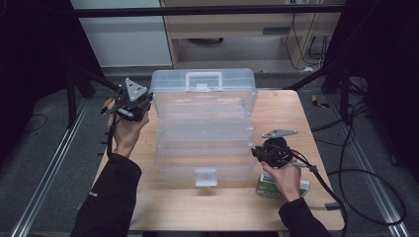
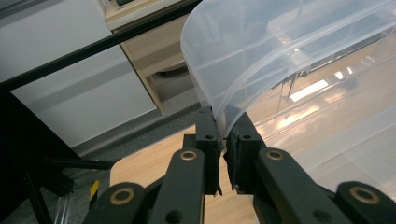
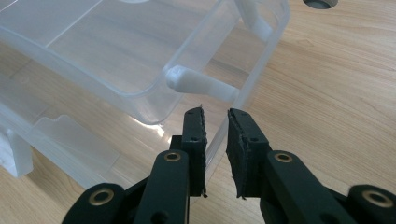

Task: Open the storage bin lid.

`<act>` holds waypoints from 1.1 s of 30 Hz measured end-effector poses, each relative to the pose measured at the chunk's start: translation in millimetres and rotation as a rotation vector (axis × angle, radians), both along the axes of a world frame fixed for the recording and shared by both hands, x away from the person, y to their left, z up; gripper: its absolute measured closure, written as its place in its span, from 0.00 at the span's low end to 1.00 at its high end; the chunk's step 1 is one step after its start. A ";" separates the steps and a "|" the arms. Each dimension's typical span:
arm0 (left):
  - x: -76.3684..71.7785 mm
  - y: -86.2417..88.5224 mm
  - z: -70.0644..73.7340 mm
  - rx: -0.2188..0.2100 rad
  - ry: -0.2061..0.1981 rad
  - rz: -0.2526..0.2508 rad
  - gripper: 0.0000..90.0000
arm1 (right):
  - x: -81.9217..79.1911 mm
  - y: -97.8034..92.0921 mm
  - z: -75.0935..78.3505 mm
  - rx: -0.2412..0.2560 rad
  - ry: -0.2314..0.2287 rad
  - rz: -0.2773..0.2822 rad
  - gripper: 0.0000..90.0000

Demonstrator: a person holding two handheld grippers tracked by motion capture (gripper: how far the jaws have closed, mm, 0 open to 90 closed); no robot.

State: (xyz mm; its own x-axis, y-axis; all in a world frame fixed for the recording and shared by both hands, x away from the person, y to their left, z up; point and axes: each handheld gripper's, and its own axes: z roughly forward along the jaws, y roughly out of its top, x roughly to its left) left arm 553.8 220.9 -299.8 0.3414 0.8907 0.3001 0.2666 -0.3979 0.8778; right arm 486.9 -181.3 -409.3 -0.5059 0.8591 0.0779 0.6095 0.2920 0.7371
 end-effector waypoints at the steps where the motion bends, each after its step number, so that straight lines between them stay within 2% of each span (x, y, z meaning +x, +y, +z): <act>1: 0.5 0.0 0.1 -0.002 0.000 0.000 0.93 | 0.0 0.1 0.0 0.000 -0.001 0.000 0.86; 27: 11.9 -3.9 0.3 -0.024 -0.015 0.024 0.93 | -0.3 0.5 0.0 -0.005 -0.004 0.003 0.86; 33: 17.1 -4.9 1.3 -0.015 -0.014 0.027 0.93 | -0.4 0.5 0.1 -0.007 -0.003 0.004 0.86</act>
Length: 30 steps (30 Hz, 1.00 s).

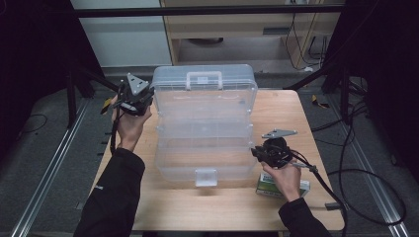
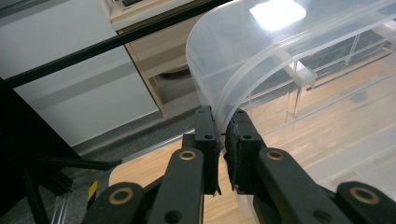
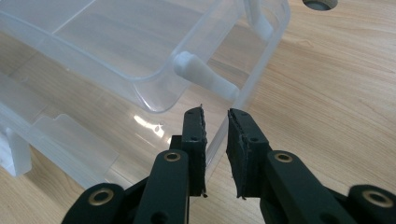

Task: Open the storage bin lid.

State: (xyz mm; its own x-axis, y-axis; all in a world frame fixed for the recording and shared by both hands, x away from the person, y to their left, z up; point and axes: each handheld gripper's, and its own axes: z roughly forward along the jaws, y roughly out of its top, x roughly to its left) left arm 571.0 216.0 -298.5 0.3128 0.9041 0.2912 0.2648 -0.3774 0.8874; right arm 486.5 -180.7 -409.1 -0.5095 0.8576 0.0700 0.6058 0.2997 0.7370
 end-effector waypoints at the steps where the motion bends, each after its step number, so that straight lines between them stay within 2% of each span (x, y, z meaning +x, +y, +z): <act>1: 0.0 0.0 0.0 0.000 0.000 0.000 0.93 | 0.0 0.0 0.0 0.000 0.000 0.000 0.86; 30: 22.8 -3.2 1.6 -0.005 0.010 0.020 0.92 | 0.0 0.6 -0.3 -0.009 -0.009 0.002 0.86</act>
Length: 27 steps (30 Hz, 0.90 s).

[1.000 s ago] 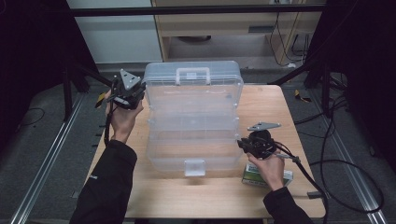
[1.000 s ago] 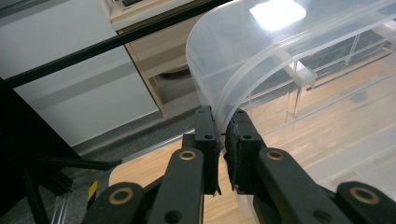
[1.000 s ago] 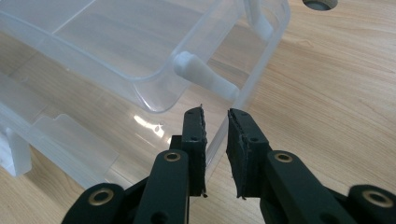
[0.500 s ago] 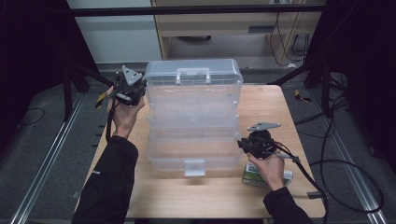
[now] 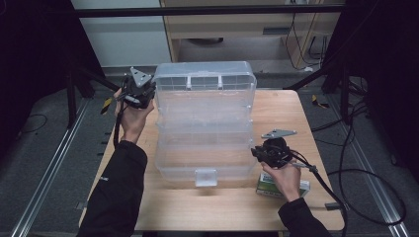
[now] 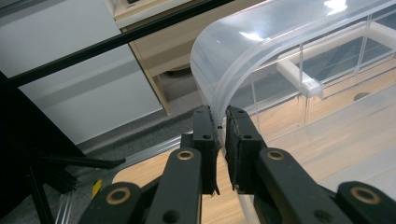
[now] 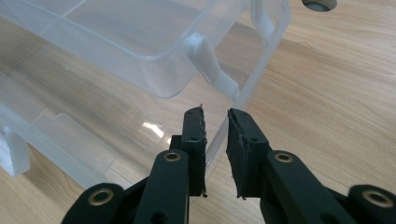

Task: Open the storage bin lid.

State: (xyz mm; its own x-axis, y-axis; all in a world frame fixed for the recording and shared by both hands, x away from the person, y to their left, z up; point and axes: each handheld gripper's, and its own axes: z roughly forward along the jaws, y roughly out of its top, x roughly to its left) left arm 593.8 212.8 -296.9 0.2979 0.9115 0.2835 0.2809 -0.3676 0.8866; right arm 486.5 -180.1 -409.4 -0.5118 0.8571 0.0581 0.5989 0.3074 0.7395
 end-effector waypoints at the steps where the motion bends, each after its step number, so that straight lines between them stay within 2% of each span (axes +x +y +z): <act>1: 0.8 0.0 0.2 0.002 0.001 0.000 0.92 | -0.1 0.0 0.0 0.000 0.000 0.000 0.86; 10: 4.1 0.4 -0.4 -0.004 -0.005 0.001 0.92 | -0.1 0.3 0.0 -0.002 0.000 0.000 0.86; 27: 14.0 0.5 0.4 -0.016 0.011 0.007 0.94 | -0.1 0.5 0.0 -0.003 -0.001 0.001 0.86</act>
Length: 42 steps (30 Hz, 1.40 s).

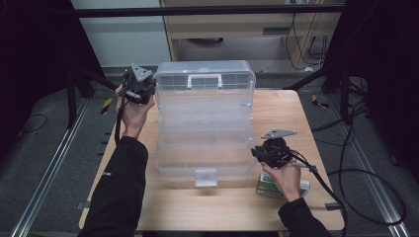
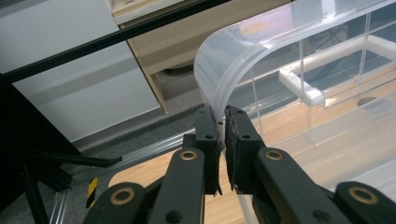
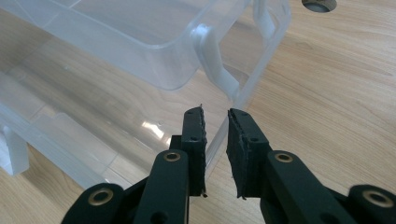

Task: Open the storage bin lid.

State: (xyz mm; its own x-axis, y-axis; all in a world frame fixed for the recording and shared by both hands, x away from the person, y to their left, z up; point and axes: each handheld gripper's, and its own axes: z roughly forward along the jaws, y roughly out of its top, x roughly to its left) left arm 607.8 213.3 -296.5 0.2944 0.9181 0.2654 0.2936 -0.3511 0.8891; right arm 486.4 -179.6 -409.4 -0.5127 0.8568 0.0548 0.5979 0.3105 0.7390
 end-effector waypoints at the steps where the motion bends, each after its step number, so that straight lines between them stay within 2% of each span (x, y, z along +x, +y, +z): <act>1: 0.0 0.0 0.0 0.000 0.000 0.000 0.94 | 0.0 0.0 0.0 0.000 0.000 0.000 0.86; 20: 6.8 -2.8 -1.4 0.016 -0.004 0.014 0.93 | 0.0 0.2 0.1 -0.004 -0.002 0.001 0.86; 33: 19.7 -4.4 -3.9 0.021 -0.001 0.032 0.93 | -0.2 1.0 0.4 -0.012 -0.003 0.002 0.86; 42: 32.8 -5.6 -5.4 0.024 0.017 0.037 0.93 | -0.4 1.1 0.3 -0.012 -0.003 0.002 0.85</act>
State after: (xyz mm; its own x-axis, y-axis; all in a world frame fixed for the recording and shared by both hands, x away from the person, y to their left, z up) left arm 640.6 207.8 -302.0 0.2649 0.9218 0.2829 0.3218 -0.3611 0.8753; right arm 486.0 -178.5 -409.1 -0.5142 0.8566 0.0430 0.5954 0.3204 0.7368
